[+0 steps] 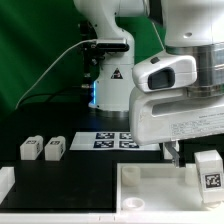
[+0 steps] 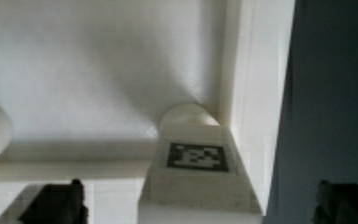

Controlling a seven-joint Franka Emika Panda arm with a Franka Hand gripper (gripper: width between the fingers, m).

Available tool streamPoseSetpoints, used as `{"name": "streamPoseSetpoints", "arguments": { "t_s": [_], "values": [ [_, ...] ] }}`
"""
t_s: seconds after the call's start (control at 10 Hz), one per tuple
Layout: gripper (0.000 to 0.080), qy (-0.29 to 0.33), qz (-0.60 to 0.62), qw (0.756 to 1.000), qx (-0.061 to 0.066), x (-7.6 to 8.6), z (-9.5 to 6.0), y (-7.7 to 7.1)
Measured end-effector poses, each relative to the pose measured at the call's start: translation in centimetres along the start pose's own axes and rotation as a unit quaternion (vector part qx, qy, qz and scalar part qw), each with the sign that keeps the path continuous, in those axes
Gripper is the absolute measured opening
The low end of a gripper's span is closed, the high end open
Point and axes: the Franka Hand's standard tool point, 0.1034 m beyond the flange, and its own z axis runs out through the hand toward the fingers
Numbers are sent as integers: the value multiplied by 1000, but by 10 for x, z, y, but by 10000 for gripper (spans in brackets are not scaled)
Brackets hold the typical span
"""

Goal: Assemble one leg

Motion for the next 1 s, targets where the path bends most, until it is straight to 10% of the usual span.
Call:
{"name": "streamPoseSetpoints", "arguments": {
  "t_s": [0.3, 0.7, 1.0],
  "values": [
    [649, 3, 13, 1000, 0, 0, 4, -3],
    [292, 3, 21, 1000, 0, 0, 4, -2],
    [292, 4, 204, 979, 1, 0, 5, -6]
  ]
}}
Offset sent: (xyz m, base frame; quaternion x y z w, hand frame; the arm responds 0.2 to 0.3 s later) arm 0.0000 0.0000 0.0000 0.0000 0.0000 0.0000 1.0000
